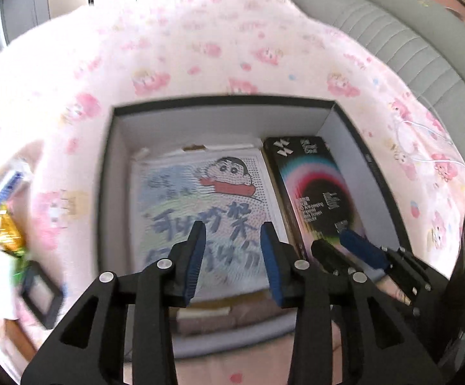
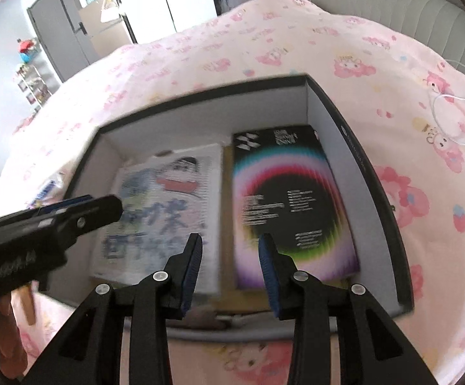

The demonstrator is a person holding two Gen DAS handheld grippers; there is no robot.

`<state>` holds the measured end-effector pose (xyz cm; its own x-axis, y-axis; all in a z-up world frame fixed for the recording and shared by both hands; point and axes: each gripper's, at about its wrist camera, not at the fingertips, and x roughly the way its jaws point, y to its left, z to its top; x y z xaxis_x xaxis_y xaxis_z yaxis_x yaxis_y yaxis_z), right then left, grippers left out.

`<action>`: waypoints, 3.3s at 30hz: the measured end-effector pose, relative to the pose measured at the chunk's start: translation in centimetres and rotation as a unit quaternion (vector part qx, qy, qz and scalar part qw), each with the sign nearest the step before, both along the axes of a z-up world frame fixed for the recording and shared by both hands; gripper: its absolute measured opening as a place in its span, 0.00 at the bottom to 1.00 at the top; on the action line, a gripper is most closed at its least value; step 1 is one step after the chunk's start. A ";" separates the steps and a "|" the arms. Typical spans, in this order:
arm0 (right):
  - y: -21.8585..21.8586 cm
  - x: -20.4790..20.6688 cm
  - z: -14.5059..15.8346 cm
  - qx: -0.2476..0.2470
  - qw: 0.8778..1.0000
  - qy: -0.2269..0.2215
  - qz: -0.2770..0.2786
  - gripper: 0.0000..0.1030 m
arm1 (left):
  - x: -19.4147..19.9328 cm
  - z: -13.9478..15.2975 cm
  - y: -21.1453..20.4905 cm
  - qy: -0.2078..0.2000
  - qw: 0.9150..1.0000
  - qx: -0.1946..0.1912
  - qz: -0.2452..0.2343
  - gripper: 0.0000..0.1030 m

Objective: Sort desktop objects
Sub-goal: 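Open the right gripper and withdraw it from the DAPHNE box, then reach the right tool toward the Shin-chan sticker card on the bedspread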

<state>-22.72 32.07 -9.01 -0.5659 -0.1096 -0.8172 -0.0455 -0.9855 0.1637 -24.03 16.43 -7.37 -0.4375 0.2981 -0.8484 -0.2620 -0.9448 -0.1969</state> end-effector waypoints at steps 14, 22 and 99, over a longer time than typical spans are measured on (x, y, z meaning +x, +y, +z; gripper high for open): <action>-8.8 10.4 7.6 -0.026 0.994 0.068 0.088 0.32 | 12.0 8.2 -5.0 0.099 0.995 -0.013 0.002 0.42; -11.9 13.3 9.5 -0.009 0.989 0.096 0.107 0.41 | 17.9 11.1 -10.6 0.137 0.989 0.011 0.062 0.46; -40.0 6.1 -4.6 0.008 0.925 -0.025 0.378 0.21 | 14.9 -10.1 -40.5 -0.115 0.906 0.212 0.347 0.32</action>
